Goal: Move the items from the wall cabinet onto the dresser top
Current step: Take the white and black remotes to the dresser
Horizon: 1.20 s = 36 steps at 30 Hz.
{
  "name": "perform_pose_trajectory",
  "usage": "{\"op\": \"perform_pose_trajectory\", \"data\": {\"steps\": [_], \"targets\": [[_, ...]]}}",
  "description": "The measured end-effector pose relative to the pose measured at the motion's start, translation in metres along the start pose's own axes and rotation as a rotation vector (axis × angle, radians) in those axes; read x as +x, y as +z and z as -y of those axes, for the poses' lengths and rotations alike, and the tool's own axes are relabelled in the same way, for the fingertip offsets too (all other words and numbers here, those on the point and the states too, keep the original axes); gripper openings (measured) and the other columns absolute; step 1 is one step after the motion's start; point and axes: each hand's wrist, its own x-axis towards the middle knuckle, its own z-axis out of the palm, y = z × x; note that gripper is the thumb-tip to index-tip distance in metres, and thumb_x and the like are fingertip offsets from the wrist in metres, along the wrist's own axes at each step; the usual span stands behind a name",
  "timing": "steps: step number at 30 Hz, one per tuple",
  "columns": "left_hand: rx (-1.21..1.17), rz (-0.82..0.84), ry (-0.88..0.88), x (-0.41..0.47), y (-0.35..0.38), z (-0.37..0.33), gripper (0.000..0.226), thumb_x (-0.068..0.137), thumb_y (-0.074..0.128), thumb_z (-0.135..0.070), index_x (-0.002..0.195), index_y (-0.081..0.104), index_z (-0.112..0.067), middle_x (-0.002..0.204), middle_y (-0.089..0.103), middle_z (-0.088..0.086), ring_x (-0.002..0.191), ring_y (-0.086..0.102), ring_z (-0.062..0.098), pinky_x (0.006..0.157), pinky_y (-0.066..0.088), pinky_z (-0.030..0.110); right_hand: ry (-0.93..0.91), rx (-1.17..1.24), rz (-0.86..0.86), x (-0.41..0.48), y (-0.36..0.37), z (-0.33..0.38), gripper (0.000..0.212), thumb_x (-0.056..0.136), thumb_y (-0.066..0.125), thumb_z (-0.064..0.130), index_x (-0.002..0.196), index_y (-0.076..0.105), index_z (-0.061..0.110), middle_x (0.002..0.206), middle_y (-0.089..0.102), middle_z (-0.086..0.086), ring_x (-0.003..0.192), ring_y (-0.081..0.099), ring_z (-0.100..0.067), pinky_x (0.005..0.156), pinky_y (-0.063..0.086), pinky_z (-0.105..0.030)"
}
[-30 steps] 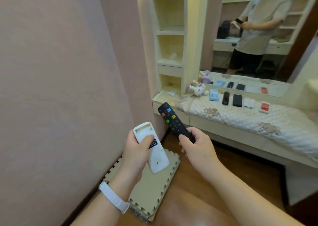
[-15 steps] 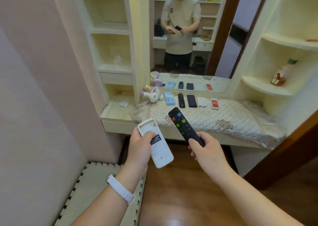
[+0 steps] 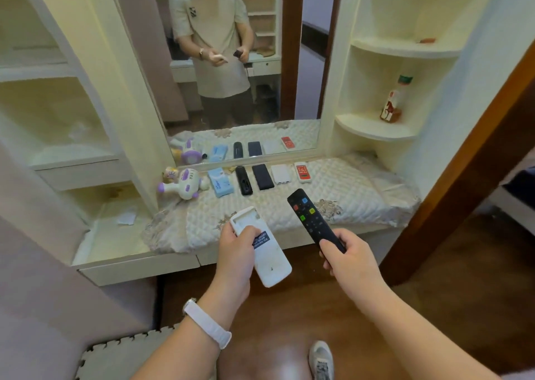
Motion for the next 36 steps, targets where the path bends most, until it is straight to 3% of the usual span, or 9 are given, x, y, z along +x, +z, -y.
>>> {"op": "perform_pose_trajectory", "data": {"steps": [5, 9, 14, 17, 20, 25, 29, 32, 36], "targets": [[0.123, -0.033, -0.048, 0.060, 0.062, 0.004, 0.016, 0.093, 0.055, -0.013, 0.107, 0.049, -0.017, 0.104, 0.063, 0.015, 0.086, 0.065, 0.029, 0.068, 0.053, 0.041, 0.020, 0.007, 0.083, 0.079, -0.022, -0.019, 0.007, 0.095, 0.054, 0.027, 0.093, 0.060, 0.023, 0.069, 0.059, -0.007, 0.059, 0.053, -0.012, 0.055, 0.043, -0.028], [0.195, -0.062, -0.075, 0.103, 0.106, -0.004, 0.017, 0.092, 0.055, -0.012, 0.109, 0.051, -0.016, 0.103, 0.064, 0.014, 0.085, 0.066, 0.028, 0.064, 0.052, 0.037, 0.038, 0.011, 0.145, 0.145, -0.046, -0.028, 0.011, 0.096, 0.053, 0.029, 0.088, 0.059, 0.024, 0.067, 0.054, 0.000, 0.056, 0.049, -0.011, 0.055, 0.039, -0.028], [0.228, -0.121, -0.081, 0.154, 0.141, -0.005, 0.016, 0.089, 0.055, -0.014, 0.104, 0.055, -0.021, 0.103, 0.067, 0.012, 0.091, 0.067, 0.031, 0.077, 0.054, 0.049, 0.055, -0.029, 0.222, 0.220, -0.061, -0.044, 0.018, 0.094, 0.053, 0.031, 0.088, 0.060, 0.016, 0.074, 0.056, -0.004, 0.060, 0.047, -0.012, 0.056, 0.036, -0.028], [0.265, -0.140, -0.109, 0.174, 0.149, 0.003, 0.016, 0.089, 0.056, -0.017, 0.105, 0.056, -0.022, 0.102, 0.068, 0.009, 0.092, 0.066, 0.029, 0.077, 0.052, 0.046, 0.102, -0.010, 0.237, 0.248, -0.061, -0.055, 0.017, 0.093, 0.055, 0.030, 0.085, 0.061, 0.016, 0.072, 0.060, -0.007, 0.060, 0.049, -0.014, 0.057, 0.036, -0.030], [0.298, -0.137, -0.154, 0.194, 0.153, 0.009, 0.019, 0.089, 0.056, -0.020, 0.108, 0.056, -0.023, 0.102, 0.069, 0.007, 0.093, 0.067, 0.029, 0.086, 0.053, 0.052, 0.150, -0.003, 0.237, 0.268, -0.055, -0.066, 0.011, 0.090, 0.058, 0.029, 0.086, 0.063, 0.019, 0.079, 0.068, -0.008, 0.065, 0.057, -0.017, 0.060, 0.040, -0.032], [0.307, -0.156, -0.236, 0.231, 0.151, 0.028, 0.020, 0.090, 0.055, -0.016, 0.110, 0.055, -0.016, 0.102, 0.068, 0.011, 0.091, 0.067, 0.030, 0.079, 0.053, 0.045, 0.212, -0.035, 0.242, 0.296, -0.040, -0.083, 0.010, 0.087, 0.058, 0.024, 0.082, 0.062, 0.017, 0.067, 0.062, -0.001, 0.059, 0.053, -0.015, 0.059, 0.038, -0.032], [0.336, -0.151, -0.294, 0.267, 0.146, 0.049, 0.023, 0.089, 0.057, -0.016, 0.113, 0.055, -0.015, 0.103, 0.068, 0.010, 0.091, 0.067, 0.028, 0.082, 0.054, 0.046, 0.270, -0.107, 0.294, 0.316, -0.029, -0.102, 0.010, 0.085, 0.059, 0.029, 0.087, 0.064, 0.020, 0.080, 0.067, -0.008, 0.073, 0.062, -0.027, 0.064, 0.044, -0.035], [0.377, -0.112, -0.296, 0.301, 0.142, 0.062, 0.023, 0.089, 0.058, -0.015, 0.112, 0.056, -0.015, 0.103, 0.068, 0.009, 0.089, 0.068, 0.027, 0.078, 0.057, 0.044, 0.326, -0.148, 0.318, 0.333, -0.021, -0.109, 0.009, 0.087, 0.062, 0.024, 0.094, 0.063, 0.018, 0.086, 0.068, -0.007, 0.075, 0.063, -0.020, 0.066, 0.048, -0.034], [0.405, -0.061, -0.349, 0.350, 0.134, 0.085, 0.015, 0.090, 0.058, -0.014, 0.105, 0.057, -0.016, 0.100, 0.067, 0.008, 0.088, 0.066, 0.024, 0.076, 0.056, 0.040, 0.366, -0.291, 0.289, 0.362, 0.000, -0.120, 0.009, 0.086, 0.063, 0.022, 0.086, 0.061, 0.013, 0.073, 0.061, -0.004, 0.064, 0.054, -0.016, 0.058, 0.039, -0.031]]}}
